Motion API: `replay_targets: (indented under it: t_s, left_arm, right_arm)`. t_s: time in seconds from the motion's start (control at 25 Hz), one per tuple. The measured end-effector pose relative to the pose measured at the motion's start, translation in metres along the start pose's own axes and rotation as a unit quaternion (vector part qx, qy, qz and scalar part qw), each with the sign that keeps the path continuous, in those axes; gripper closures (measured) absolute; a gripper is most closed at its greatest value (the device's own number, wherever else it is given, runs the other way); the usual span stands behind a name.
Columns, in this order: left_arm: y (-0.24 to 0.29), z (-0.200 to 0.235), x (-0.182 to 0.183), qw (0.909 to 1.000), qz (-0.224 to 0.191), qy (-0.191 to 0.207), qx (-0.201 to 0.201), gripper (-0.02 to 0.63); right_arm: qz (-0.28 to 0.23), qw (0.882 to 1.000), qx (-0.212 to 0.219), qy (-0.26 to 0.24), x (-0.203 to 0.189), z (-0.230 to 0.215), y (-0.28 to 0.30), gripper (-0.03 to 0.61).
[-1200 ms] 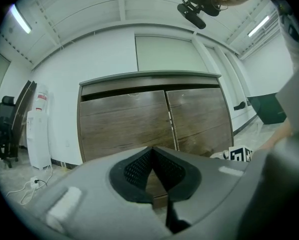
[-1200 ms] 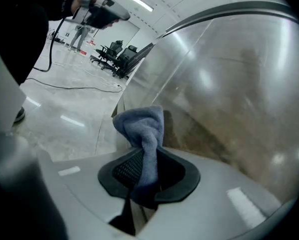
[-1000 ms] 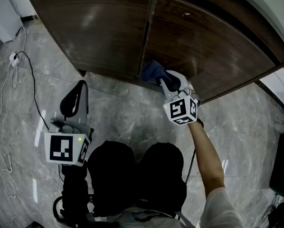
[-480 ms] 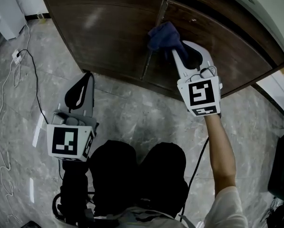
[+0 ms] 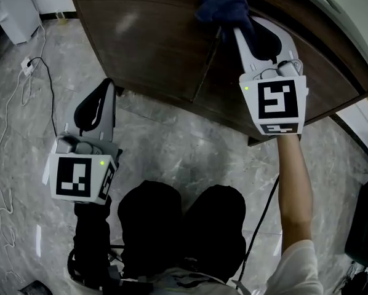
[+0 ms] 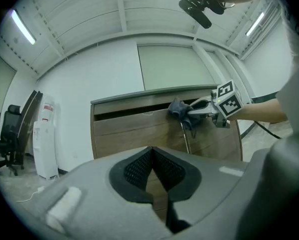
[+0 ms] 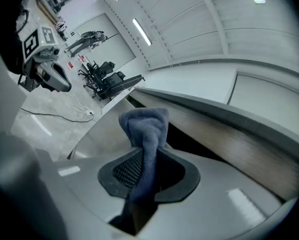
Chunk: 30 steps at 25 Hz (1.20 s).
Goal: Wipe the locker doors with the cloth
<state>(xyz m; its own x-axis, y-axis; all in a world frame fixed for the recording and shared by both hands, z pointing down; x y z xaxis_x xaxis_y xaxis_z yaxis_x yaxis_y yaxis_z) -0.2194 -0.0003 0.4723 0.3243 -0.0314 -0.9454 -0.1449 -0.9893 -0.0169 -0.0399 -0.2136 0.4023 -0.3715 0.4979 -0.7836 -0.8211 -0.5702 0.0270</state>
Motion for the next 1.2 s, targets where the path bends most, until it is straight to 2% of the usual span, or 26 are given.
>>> replay_targets:
  t_s: [0.32, 0.72, 1.0, 1.2]
  left_arm:
    - [-0.008, 0.007, -0.029, 0.9997, 0.019, -0.017, 0.004, 0.611]
    - [-0.016, 0.017, -0.051, 0.9991, 0.032, -0.025, 0.008, 0.611]
    - [-0.02, 0.022, -0.063, 0.9986, 0.04, -0.031, 0.013, 0.611]
    - [-0.021, 0.025, -0.072, 0.9981, 0.048, -0.033, 0.018, 0.611]
  right_arm:
    - [0.041, 0.999, 0.02, -0.014, -0.04, 0.064, 0.025, 0.505]
    - [0.136, 0.989, 0.061, -0.009, -0.128, 0.15, 0.048, 0.505]
    - [0.192, 0.976, 0.102, -0.015, -0.18, 0.209, 0.064, 0.505]
    - [0.25, 0.957, 0.144, -0.012, -0.228, 0.254, 0.074, 0.505]
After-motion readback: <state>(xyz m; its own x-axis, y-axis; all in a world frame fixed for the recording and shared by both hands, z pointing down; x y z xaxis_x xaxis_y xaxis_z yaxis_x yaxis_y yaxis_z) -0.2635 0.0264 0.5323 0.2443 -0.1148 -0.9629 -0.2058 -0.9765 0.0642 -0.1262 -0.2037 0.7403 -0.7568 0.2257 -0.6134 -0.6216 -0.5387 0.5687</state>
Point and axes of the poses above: the fingertips, and each gripper's own axes: y forward along the fingers, z to its left, x out of its top, the point moved 7 cm from there along -y, backward along the fingers, and after that the axes turned 10 degrees about y, right-handed, at the moved point
